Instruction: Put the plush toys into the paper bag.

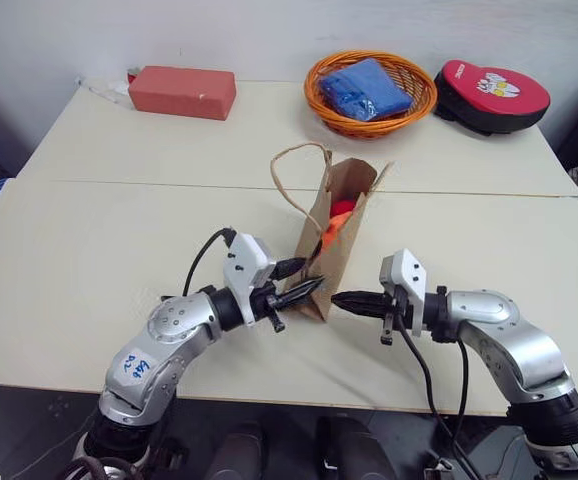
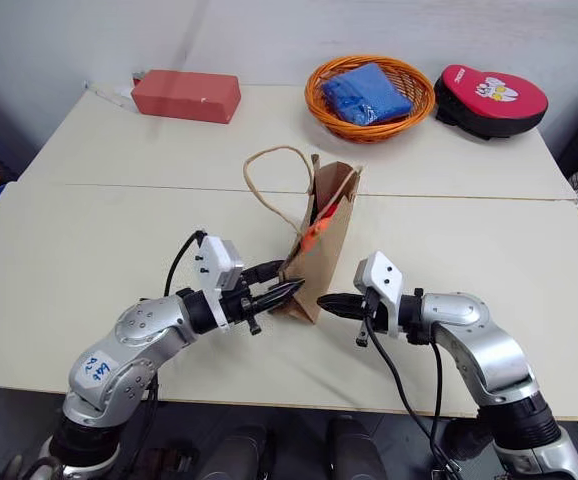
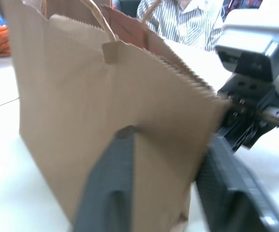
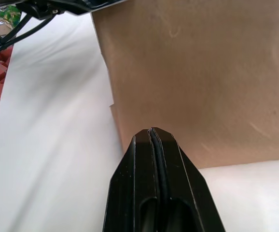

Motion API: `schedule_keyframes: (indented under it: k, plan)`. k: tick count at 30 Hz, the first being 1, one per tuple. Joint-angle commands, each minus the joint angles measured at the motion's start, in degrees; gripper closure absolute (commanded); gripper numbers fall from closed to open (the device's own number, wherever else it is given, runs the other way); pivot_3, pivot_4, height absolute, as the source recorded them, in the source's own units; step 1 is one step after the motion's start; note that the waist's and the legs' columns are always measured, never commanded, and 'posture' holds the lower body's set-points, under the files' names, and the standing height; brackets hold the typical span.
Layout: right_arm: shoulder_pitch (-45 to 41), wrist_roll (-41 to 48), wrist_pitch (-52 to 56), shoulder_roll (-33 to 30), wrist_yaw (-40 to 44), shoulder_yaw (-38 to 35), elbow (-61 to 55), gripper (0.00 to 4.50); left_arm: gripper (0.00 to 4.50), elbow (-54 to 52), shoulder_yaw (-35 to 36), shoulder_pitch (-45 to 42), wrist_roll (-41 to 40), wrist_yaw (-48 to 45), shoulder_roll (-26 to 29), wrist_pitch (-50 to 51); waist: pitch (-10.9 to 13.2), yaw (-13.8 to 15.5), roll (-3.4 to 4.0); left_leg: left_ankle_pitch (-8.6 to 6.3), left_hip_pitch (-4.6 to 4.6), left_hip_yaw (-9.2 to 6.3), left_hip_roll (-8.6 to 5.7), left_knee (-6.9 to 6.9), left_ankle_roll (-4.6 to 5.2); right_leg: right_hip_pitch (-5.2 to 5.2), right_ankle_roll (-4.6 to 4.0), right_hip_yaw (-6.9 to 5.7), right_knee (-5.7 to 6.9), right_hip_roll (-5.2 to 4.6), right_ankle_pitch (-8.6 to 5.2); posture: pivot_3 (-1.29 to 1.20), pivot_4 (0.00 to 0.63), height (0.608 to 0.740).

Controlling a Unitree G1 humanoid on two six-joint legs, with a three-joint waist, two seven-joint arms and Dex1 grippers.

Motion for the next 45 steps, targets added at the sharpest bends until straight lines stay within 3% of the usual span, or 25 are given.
schedule_keyframes:
  k: [1,3,8,19,24,29,35,38,45]
  plan:
    - [0.9,1.6,-0.7,-1.5,0.8,-3.0,-2.6,4.50,4.11,-2.3,6.0,1.3,-3.6,-5.8,4.0,-2.5,0.0,0.1,0.00,0.00,-0.01,0.00,0.00,0.00,0.00,-0.01,0.00,0.00,0.01,0.00,0.00,0.00,0.150,0.740]
    - [1.5,2.5,-0.5,-2.2,1.0,-4.3,-3.2,4.50,4.44,-1.0,9.9,1.8,-6.0,-11.3,7.8,-3.7,0.0,0.1,0.00,0.00,-0.01,-0.01,0.00,0.00,0.00,0.00,0.00,-0.01,-0.01,0.00,0.00,0.00,0.150,0.740]
    - [5.0,4.0,-2.3,-3.8,1.5,-9.5,-3.7,4.50,4.44,7.3,15.7,0.0,-9.1,-25.4,15.4,-9.2,0.0,0.1,0.01,0.00,0.00,-0.01,-0.01,-0.02,0.00,0.02,-0.01,-0.01,-0.08,-0.02,-0.01,0.00,0.150,0.740]
    - [18.4,9.7,-15.3,-10.7,14.0,-34.0,0.6,4.50,4.44,41.9,11.8,-17.7,-6.7,-58.4,18.9,-23.3,0.0,-0.1,0.01,-0.03,-0.03,-0.03,-0.04,-0.02,0.05,0.08,0.00,-0.12,-0.11,-0.01,0.00,0.00,0.150,0.740]
    - [20.5,10.2,-16.7,-10.6,14.8,-36.2,0.3,4.50,4.44,53.5,8.7,-24.8,-2.7,-63.0,17.2,-27.9,0.0,-0.4,0.00,-0.02,0.03,0.02,0.00,0.00,0.05,0.06,-0.01,-0.05,0.05,0.04,0.00,0.00,0.150,0.740]
    - [23.3,10.7,-16.7,-9.1,13.8,-35.4,-1.7,4.50,4.44,68.0,4.0,-30.7,2.6,-63.9,17.6,-40.4,0.0,-0.2,0.00,-0.02,0.00,0.04,-0.03,0.03,0.05,0.03,0.00,-0.04,0.09,0.02,0.00,0.00,0.150,0.740]
    - [23.7,10.4,-18.0,-7.8,13.4,-34.0,-1.1,4.50,4.44,70.3,4.2,-32.4,1.9,-63.9,17.3,-42.9,0.0,0.0,0.00,-0.02,-0.02,0.02,-0.02,0.06,0.04,0.00,0.00,-0.03,0.07,0.00,0.00,0.00,0.150,0.740]
    - [22.9,10.3,-18.2,-7.6,13.4,-32.9,-0.5,4.50,3.86,68.1,5.6,-31.5,1.0,-63.8,17.8,-42.4,0.0,0.0,0.00,-0.02,-0.03,0.02,-0.02,0.08,0.04,-0.01,0.00,-0.03,0.08,0.00,0.00,0.00,0.150,0.740]
    - [20.4,10.0,-19.9,-7.7,14.5,-31.2,2.4,4.50,1.68,61.0,8.4,-26.2,0.5,-60.5,20.5,-39.8,0.0,-0.3,0.00,-0.02,-0.03,0.02,-0.01,0.08,0.04,-0.02,0.00,-0.02,0.10,0.00,0.00,0.00,0.150,0.740]
